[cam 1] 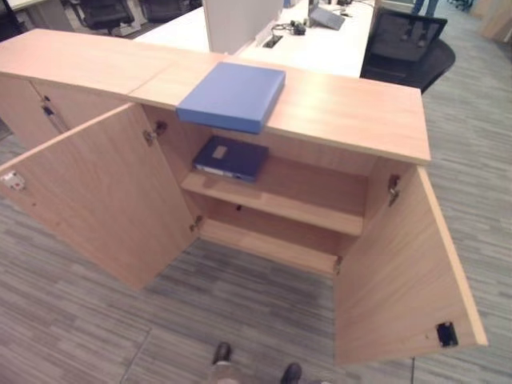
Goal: Put the empty folder in the office cabinet
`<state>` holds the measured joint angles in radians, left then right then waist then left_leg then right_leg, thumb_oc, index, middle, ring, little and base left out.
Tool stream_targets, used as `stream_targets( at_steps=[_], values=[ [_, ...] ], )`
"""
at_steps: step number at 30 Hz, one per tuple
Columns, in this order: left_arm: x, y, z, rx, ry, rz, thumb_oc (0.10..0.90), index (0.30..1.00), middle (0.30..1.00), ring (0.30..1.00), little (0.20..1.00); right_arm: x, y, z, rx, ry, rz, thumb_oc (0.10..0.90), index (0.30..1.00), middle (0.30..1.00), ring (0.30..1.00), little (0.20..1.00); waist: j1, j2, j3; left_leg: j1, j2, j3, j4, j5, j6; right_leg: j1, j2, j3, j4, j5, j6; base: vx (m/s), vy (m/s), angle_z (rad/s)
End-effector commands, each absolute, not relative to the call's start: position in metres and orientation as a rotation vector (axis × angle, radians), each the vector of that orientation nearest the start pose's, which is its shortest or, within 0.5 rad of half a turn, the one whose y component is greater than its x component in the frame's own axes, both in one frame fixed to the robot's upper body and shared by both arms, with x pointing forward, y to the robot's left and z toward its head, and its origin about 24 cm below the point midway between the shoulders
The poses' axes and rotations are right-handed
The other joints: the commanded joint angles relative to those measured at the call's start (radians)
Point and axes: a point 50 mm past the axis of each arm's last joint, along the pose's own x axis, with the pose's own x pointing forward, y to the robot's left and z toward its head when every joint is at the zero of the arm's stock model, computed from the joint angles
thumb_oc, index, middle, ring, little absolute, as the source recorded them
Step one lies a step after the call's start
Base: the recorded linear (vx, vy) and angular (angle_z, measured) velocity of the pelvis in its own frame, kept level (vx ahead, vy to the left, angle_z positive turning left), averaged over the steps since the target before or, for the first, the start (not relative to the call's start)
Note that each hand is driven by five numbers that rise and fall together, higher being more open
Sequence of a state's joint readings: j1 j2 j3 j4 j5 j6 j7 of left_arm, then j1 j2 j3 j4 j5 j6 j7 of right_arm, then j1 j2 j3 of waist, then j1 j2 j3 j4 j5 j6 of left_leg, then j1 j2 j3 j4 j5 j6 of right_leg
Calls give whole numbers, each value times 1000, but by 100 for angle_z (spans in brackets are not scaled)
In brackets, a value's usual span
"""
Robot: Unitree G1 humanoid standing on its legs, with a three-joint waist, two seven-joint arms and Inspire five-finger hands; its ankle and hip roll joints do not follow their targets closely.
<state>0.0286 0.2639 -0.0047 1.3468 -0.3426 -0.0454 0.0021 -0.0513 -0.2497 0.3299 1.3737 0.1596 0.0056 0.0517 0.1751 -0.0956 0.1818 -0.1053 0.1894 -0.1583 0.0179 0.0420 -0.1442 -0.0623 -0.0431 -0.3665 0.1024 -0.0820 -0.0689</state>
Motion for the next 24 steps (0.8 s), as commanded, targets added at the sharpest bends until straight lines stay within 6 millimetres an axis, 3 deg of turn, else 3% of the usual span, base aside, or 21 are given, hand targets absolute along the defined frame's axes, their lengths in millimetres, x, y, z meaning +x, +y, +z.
stream_targets(
  at_steps=[1,2,5,8,16,17,19,21,24],
  values=[
    [67,254,-162,-69,1217,406,800,900,900,900,900,84,-239,-163,-319,1319,45,800,900,900,900,900,11,-10,-2,4,20,10,-60,37,40,138,-21,-20,-181,88,149,104,253,-33],
    [61,250,-164,-65,1236,394,800,900,900,900,900,76,-242,-164,-318,1342,35,800,900,900,900,900,5,9,-30,34,12,6,-91,32,26,133,-32,-14,-185,98,159,103,255,-42],
    [58,245,-166,-68,1251,381,800,900,900,900,900,72,-245,-164,-308,1358,17,800,900,900,900,900,-4,30,-55,54,-14,2,-105,22,17,129,-63,-11,-190,115,172,97,301,-43],
    [57,245,-166,-61,1257,382,800,900,900,900,900,70,-243,-165,-289,1368,15,800,900,900,900,900,-18,40,-70,74,-71,21,-105,-3,33,125,-126,3,-186,140,203,84,350,5],
    [57,252,-164,-17,1264,374,800,900,900,900,900,75,-238,-165,-275,1353,28,800,900,900,900,900,-37,23,-79,96,-171,52,-105,-49,86,115,-235,25,-180,187,263,62,271,-7],
    [54,254,-164,-13,1270,377,800,900,900,900,900,76,-235,-166,-284,1351,46,800,900,900,900,900,-35,15,-78,104,-197,53,-105,-61,102,107,-261,31,-176,203,277,31,142,-10],
    [54,254,-164,-12,1270,377,800,900,900,900,900,76,-235,-166,-284,1351,46,800,900,900,900,900,-35,14,-78,105,-198,53,-105,-61,102,107,-262,32,-176,203,278,31,134,-15],
    [47,259,-163,-3,1292,387,800,900,900,900,900,81,-230,-166,-284,1337,73,800,900,900,900,900,-24,-1,-75,112,-243,64,-105,-75,128,94,-309,34,-170,231,305,53,254,-7],
    [39,263,-163,1,1315,396,800,900,900,900,900,85,-227,-166,-283,1323,93,800,900,900,900,900,-12,-5,-69,120,-269,76,-105,-85,146,71,-355,28,-124,243,316,38,231,-8]
  ],
)
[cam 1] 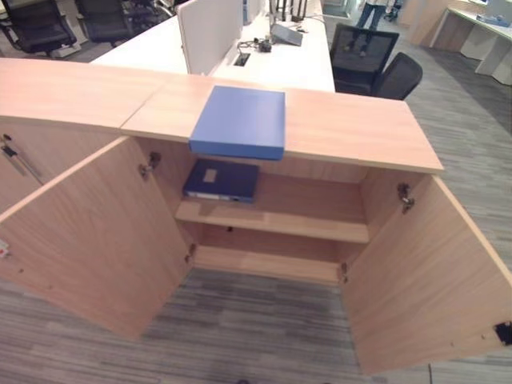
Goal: Put the empty folder in the office cabinet
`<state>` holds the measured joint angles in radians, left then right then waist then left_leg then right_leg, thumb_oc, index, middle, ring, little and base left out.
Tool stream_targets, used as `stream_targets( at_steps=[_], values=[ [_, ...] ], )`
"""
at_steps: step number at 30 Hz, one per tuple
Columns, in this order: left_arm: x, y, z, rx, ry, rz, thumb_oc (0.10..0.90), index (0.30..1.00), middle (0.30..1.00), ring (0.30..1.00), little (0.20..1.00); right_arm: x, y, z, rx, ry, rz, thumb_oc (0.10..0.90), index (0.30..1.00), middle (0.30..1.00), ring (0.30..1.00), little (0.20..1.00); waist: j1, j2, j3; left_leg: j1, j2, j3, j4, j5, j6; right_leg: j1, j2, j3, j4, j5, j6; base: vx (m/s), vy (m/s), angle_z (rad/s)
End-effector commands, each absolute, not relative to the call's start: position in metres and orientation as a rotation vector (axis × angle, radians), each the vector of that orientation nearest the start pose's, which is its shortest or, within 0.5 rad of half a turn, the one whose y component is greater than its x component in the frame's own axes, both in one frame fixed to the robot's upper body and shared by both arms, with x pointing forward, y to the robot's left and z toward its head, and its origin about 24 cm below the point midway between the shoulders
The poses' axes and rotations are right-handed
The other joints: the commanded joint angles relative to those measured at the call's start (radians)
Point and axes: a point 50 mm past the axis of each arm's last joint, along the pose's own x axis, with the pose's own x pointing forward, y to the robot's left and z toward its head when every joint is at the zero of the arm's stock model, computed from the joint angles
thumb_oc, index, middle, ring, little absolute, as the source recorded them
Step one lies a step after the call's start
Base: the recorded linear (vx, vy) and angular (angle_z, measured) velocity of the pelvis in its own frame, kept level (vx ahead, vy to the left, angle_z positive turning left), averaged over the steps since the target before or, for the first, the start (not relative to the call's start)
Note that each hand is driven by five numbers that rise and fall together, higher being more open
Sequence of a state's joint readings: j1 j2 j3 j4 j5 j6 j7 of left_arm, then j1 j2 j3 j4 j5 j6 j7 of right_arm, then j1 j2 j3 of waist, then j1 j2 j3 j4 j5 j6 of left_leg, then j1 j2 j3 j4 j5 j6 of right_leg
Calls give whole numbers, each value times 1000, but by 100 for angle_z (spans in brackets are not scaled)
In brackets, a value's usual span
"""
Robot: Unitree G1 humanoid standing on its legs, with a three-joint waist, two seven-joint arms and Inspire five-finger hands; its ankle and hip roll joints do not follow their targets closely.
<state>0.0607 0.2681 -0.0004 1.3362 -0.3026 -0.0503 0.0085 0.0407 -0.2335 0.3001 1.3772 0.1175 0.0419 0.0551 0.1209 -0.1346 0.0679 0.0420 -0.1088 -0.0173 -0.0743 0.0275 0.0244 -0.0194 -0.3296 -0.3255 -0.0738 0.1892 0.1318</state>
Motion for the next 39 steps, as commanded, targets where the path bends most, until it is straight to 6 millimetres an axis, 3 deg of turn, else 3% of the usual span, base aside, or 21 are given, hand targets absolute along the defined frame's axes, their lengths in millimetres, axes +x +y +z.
stream_targets(
  at_steps=[1,4,7,8,9,10,13,14,15,18,26,32,39],
  values=[
    [36,263,-163,4,1327,394,800,900,900,900,900,86,-226,-166,-286,1317,99,800,900,900,900,900,48,36,47,-21,23,-64,-13,-74,-18,27,-89,-25,77,-24,116,60,191,-20],
    [28,268,-163,19,1353,398,800,900,900,900,900,92,-223,-165,-279,1293,116,800,900,900,900,900,54,34,63,8,2,-72,-13,-79,1,19,-132,-27,187,1,97,84,162,-11],
    [25,271,-162,24,1361,408,800,900,900,900,900,101,-218,-163,-273,1261,129,800,900,900,900,900,55,36,81,23,7,-77,-13,-83,11,-13,-95,-30,234,-4,70,64,55,3],
    [23,270,-162,23,1366,407,800,900,900,900,900,104,-216,-163,-273,1249,135,800,900,900,900,900,56,43,92,32,14,-76,-13,-88,12,-35,-62,-32,244,-20,58,130,75,-19],
    [26,261,-165,53,1378,356,800,900,900,900,900,151,-187,-154,-273,1147,167,800,900,900,900,900,74,68,100,44,1,-107,-13,-85,27,-95,9,-32,252,-35,42,180,114,-22],
    [27,260,-165,73,1388,342,800,900,900,900,900,143,-185,-156,-251,1148,179,800,900,900,900,900,65,79,109,63,-10,-124,-13,-88,34,-145,60,-41,252,-39,29,214,114,-31],
    [25,255,-167,25,1378,350,800,900,900,900,900,154,-197,-150,-226,1108,122,800,900,900,900,900,22,71,150,111,-44,-191,-13,-96,46,-232,203,-9,165,-6,22,290,30,89],
    [24,254,-167,19,1378,351,800,900,900,900,900,152,-195,-151,-193,1106,106,800,900,900,900,900,16,53,134,104,-64,-214,-13,-103,46,-189,215,-10,95,-14,-3,397,-60,160],
    [18,252,-168,-4,1395,374,800,900,900,900,900,146,-198,-153,-178,1130,89,800,900,900,900,900,17,58,123,111,-51,-218,-13,-114,47,-179,227,-1,101,-22,-12,393,-101,177],
    [18,252,-168,1,1401,382,800,900,900,900,900,135,-192,-158,-164,1156,108,800,900,900,900,900,26,48,100,104,-9,-244,-13,-125,34,-140,242,-46,70,-54,-26,269,-107,78],
    [24,244,-170,10,1395,339,800,900,900,900,900,137,-182,-157,-65,1139,101,800,900,900,900,900,24,40,99,85,1,-258,-13,-126,28,-134,237,-52,76,-76,-30,70,-21,5],
    [40,244,-168,12,1347,343,800,900,900,900,900,139,-191,-156,-40,1137,32,800,900,900,900,900,15,62,128,50,10,-270,-13,-121,26,-169,218,-61,140,-112,-42,8,-3,-3],
    [50,245,-167,17,1317,342,800,900,900,900,900,141,-195,-155,-53,1133,25,800,900,900,900,900,10,67,138,34,11,-277,-11,-124,29,-195,206,-65,175,-130,-44,12,-12,8]
  ],
)
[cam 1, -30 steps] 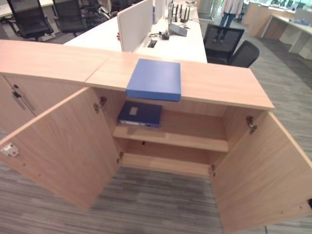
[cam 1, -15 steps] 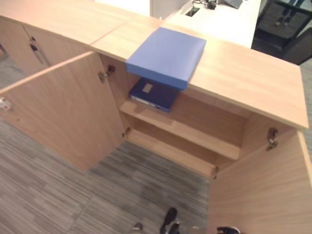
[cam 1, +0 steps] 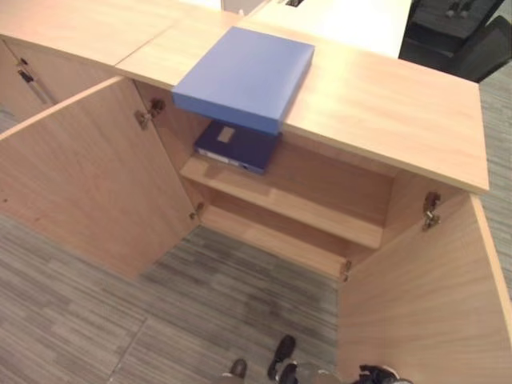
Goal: Put the empty folder in the office cabinet
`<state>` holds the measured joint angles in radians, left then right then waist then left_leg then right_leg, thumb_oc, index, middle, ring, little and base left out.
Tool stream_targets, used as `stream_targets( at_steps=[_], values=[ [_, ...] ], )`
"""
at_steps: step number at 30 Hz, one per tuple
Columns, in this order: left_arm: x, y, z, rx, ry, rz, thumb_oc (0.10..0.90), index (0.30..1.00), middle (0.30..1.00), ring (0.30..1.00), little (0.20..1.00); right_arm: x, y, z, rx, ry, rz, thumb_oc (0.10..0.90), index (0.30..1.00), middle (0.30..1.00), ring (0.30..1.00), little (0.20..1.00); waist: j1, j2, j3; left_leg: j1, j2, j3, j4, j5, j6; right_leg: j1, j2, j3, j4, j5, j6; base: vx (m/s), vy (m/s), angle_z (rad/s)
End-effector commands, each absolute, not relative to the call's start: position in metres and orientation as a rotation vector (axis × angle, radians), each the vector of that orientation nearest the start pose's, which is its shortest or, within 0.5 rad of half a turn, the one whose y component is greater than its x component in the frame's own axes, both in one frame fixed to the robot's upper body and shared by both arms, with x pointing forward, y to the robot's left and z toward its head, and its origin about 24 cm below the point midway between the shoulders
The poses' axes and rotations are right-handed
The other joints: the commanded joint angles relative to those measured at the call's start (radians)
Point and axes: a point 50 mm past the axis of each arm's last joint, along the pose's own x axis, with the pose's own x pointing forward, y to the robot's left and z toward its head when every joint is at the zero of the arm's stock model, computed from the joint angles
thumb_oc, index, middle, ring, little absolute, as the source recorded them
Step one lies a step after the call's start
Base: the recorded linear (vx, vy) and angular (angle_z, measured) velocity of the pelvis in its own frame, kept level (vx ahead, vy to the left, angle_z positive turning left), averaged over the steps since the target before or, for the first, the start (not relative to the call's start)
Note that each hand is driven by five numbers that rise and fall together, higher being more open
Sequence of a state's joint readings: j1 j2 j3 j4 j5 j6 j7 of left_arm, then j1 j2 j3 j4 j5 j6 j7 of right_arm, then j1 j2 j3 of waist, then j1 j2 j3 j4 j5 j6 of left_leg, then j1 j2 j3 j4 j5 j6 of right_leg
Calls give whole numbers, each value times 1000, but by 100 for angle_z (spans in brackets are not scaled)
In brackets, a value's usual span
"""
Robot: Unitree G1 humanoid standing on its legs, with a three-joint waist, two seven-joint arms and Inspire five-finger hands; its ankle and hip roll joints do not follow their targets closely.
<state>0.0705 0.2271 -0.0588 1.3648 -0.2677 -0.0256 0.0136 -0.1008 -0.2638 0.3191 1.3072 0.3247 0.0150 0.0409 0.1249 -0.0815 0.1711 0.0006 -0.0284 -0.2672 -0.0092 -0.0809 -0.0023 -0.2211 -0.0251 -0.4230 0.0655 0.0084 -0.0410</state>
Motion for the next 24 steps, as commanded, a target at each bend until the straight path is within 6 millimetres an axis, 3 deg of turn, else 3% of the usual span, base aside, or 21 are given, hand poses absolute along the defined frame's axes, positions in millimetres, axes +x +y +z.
stream_targets(
  at_steps=[1,3,4,5,6,7,9,10,11,12,13,14,15,16,17,19,21,22,23,24],
  values=[
    [53,245,-167,19,1310,338,800,900,900,900,900,142,-195,-155,-63,1133,28,800,900,900,900,900,6,15,36,76,-71,-26,-75,-22,59,-2,-103,35,49,46,127,33,-19,-9],
    [57,244,-167,19,1299,343,800,900,900,900,900,142,-200,-154,-72,1132,10,800,900,900,900,900,-1,20,39,75,-78,-20,-30,-60,67,-3,-110,51,74,29,121,100,-14,-9],
    [54,243,-167,14,1303,350,800,900,900,900,900,134,-207,-156,-60,1153,-24,800,900,900,900,900,-5,22,45,38,-97,20,117,-87,40,34,-108,66,58,3,111,103,-28,7],
    [58,241,-167,-27,1279,379,800,900,900,900,900,131,-218,-155,-51,1159,-76,800,900,900,900,900,10,23,74,-71,-122,93,342,-18,-30,99,-119,63,27,-11,97,69,-25,16],
    [60,241,-167,-51,1261,408,800,900,900,900,900,131,-223,-154,-40,1155,-108,800,900,900,900,900,13,24,83,-128,-109,130,428,19,-57,122,-127,55,17,-18,93,17,0,39],
    [59,240,-167,-67,1258,423,800,900,900,900,900,131,-226,-154,-32,1152,-127,800,900,900,900,900,13,27,83,-155,-89,163,462,24,-60,139,-127,57,5,-22,92,164,51,14],
    [51,246,-166,-88,1253,491,800,900,900,900,900,122,-232,-156,-10,1188,-174,800,900,900,900,900,21,-9,65,-177,22,226,360,-59,-26,182,-176,81,-13,-25,126,376,303,-24],
    [49,254,-164,-84,1227,546,800,900,900,900,900,106,-235,-160,-14,1247,-208,800,900,900,900,900,32,-6,48,-198,225,124,142,133,-75,182,-205,136,-3,-26,167,333,430,-47],
    [49,254,-164,-84,1227,546,800,900,900,900,900,106,-235,-160,-14,1247,-208,800,900,900,900,900,33,-6,49,-197,225,125,141,134,-75,182,-205,136,-3,-26,167,282,478,-63],
    [49,255,-164,-80,1226,552,800,900,900,900,900,100,-240,-160,-17,1261,-231,800,900,900,900,900,32,6,39,-202,257,100,98,172,-88,183,-215,146,0,-25,180,126,243,-56],
    [48,255,-164,-79,1226,552,800,900,900,900,900,95,-241,-161,-14,1272,-238,800,900,900,900,900,31,20,26,-177,268,88,50,170,-94,183,-219,153,-2,-19,191,265,527,-70],
    [46,251,-165,-72,1244,531,800,900,900,900,900,90,-249,-160,-9,1278,-269,800,900,900,900,900,24,40,-4,-146,229,49,26,127,-115,195,-252,154,-30,29,216,198,399,-58],
    [46,251,-165,-72,1244,530,800,900,900,900,900,90,-249,-160,-9,1278,-270,800,900,900,900,900,23,39,-5,-147,228,47,29,126,-114,197,-254,152,-33,30,217,251,544,-63],
    [41,250,-166,-56,1271,506,800,900,900,900,900,85,-249,-161,11,1291,-278,800,900,900,900,900,5,33,-22,-123,169,57,45,77,-112,196,-295,168,-57,85,233,112,262,-38],
    [41,250,-166,-56,1271,506,800,900,900,900,900,85,-249,-161,11,1291,-278,800,900,900,900,900,6,33,-22,-123,169,58,45,77,-112,196,-295,169,-57,85,233,153,383,-33],
    [40,257,-164,-27,1280,494,800,900,900,900,900,90,-245,-161,43,1273,-283,800,900,900,900,900,-3,16,-30,-88,117,124,32,36,-87,183,-328,181,-92,137,254,80,349,-8],
    [41,261,-163,-26,1273,506,800,900,900,900,900,93,-242,-161,49,1265,-276,800,900,900,900,900,2,9,-29,-78,106,146,26,31,-79,178,-338,176,-97,151,261,24,233,-54],
    [40,267,-161,-21,1273,524,800,900,900,900,900,99,-236,-161,46,1257,-245,800,900,900,900,900,16,5,-26,-61,98,189,10,23,-64,165,-353,126,-96,176,268,-1,123,-76],
    [40,267,-161,-21,1273,525,800,900,900,900,900,99,-236,-161,46,1257,-245,800,900,900,900,900,17,5,-25,-60,97,190,9,23,-63,165,-354,128,-96,177,269,1,169,-67],
    [38,269,-161,-16,1280,525,800,900,900,900,900,102,-232,-162,41,1252,-225,800,900,900,900,900,25,4,-24,-50,97,208,0,23,-60,165,-361,87,-92,181,271,-3,90,-61]
  ],
)
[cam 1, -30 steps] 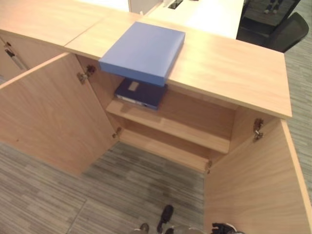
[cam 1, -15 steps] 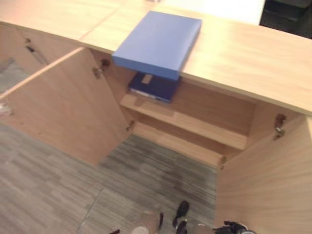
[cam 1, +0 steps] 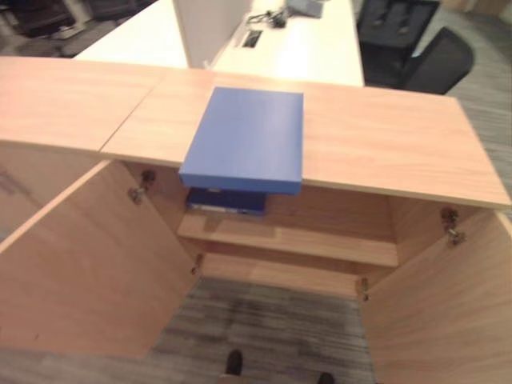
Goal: Put the empty folder in the office cabinet
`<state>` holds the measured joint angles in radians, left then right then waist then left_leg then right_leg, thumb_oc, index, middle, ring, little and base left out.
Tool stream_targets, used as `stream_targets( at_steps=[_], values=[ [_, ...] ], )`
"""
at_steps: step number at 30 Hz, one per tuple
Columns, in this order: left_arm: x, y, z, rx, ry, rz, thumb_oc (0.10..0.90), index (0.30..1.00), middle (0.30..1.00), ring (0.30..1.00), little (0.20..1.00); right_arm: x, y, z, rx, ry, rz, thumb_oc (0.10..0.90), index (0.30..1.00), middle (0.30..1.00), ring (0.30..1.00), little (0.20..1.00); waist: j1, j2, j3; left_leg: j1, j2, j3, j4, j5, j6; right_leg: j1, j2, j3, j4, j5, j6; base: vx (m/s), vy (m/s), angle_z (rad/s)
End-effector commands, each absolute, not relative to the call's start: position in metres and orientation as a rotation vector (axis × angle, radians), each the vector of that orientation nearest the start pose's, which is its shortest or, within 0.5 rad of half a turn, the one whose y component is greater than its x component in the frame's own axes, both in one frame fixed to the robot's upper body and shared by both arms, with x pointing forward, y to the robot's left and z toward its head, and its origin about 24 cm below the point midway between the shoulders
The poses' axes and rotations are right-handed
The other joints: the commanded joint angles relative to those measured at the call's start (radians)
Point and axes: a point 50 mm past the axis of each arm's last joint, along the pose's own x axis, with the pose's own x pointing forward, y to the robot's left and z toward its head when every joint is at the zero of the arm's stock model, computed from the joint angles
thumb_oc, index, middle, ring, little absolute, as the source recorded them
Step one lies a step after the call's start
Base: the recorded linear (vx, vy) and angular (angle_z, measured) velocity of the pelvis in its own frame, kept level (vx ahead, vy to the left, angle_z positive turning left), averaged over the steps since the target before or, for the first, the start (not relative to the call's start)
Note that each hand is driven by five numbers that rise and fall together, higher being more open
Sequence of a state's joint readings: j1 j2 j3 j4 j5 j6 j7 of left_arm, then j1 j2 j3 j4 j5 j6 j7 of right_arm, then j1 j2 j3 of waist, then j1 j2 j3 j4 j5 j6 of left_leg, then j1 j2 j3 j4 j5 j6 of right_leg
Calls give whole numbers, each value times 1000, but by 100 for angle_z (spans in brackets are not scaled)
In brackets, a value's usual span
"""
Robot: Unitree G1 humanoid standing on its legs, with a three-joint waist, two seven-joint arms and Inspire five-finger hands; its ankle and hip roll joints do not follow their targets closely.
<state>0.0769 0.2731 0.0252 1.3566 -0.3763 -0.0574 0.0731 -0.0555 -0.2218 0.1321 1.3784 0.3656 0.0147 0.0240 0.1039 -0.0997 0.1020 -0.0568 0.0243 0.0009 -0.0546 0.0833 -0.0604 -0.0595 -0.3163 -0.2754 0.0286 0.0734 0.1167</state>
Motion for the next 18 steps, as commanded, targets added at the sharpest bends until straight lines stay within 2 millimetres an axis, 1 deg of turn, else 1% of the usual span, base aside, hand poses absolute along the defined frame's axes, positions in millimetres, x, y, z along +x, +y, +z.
stream_targets(
  at_steps=[1,2,3,4,5,7,9,11,13,14,15,16,17,18],
  values=[
    [36,272,-160,-12,1285,529,800,900,900,900,900,106,-228,-162,35,1244,-200,800,900,900,900,900,55,21,48,21,43,-44,33,-140,2,3,-73,-107,-51,120,114,0,120,-75],
    [33,273,-160,-13,1294,535,800,900,900,900,900,108,-224,-162,31,1237,-179,800,900,900,900,900,61,20,49,35,41,-30,18,-137,4,5,-74,-143,-49,122,116,7,91,-70],
    [30,273,-161,-11,1307,534,800,900,900,900,900,110,-219,-162,28,1236,-156,800,900,900,900,900,63,18,48,49,41,-20,3,-134,6,7,-75,-164,-51,127,118,16,46,-70],
    [29,273,-161,-11,1308,534,800,900,900,900,900,109,-219,-162,27,1236,-156,800,900,900,900,900,65,22,51,58,45,-18,-1,-135,5,13,-71,-163,-52,126,118,38,35,-47],
    [25,272,-161,-18,1321,538,800,900,900,900,900,111,-214,-163,24,1229,-129,800,900,900,900,900,66,18,47,78,42,-8,-22,-126,5,21,-68,-171,-59,135,123,45,24,-25],
    [20,268,-163,-30,1340,524,800,900,900,900,900,108,-212,-164,26,1235,-126,800,900,900,900,900,64,10,35,91,31,-6,-31,-133,8,35,-75,-177,-75,149,131,73,32,-5],
    [20,265,-164,-36,1340,515,800,900,900,900,900,104,-210,-165,28,1245,-125,800,900,900,900,900,60,4,28,95,23,-9,-33,-134,9,42,-87,-183,-78,156,135,52,3,-4],
    [24,261,-165,-56,1325,508,800,900,900,900,900,99,-209,-166,27,1263,-122,800,900,900,900,900,61,2,27,105,24,-12,-33,-143,6,55,-88,-186,-82,154,137,35,-41,1],
    [39,254,-165,-108,1259,498,800,900,900,900,900,96,-210,-167,38,1273,-133,800,900,900,900,900,58,-3,21,109,27,-15,-33,-146,3,65,-85,-191,-90,155,139,24,-52,1],
    [39,255,-165,-108,1258,498,800,900,900,900,900,96,-210,-167,38,1273,-133,800,900,900,900,900,56,-5,20,105,23,-16,-33,-144,4,62,-89,-191,-90,157,139,9,-26,6],
    [48,253,-164,-126,1218,500,800,900,900,900,900,95,-210,-167,52,1275,-148,800,900,900,900,900,55,-6,17,105,26,-18,-33,-144,3,64,-87,-193,-92,155,139,4,-50,9],
    [74,248,-159,-169,1088,486,800,900,900,900,900,95,-211,-167,74,1274,-177,800,900,900,900,900,56,-2,18,111,37,-20,-33,-147,-2,71,-77,-195,-97,152,138,7,-64,8],
    [90,244,-153,-204,1007,469,800,900,900,900,900,95,-212,-167,80,1270,-191,800,900,900,900,900,55,-3,15,108,36,-21,-33,-143,-2,71,-78,-197,-100,153,139,8,-86,6],
    [118,237,-135,-304,826,416,800,900,900,900,900,95,-216,-167,93,1275,-221,800,900,900,900,900,62,4,15,113,45,-21,-33,-145,-5,80,-70,-200,-105,150,139,4,-58,6]
  ],
)
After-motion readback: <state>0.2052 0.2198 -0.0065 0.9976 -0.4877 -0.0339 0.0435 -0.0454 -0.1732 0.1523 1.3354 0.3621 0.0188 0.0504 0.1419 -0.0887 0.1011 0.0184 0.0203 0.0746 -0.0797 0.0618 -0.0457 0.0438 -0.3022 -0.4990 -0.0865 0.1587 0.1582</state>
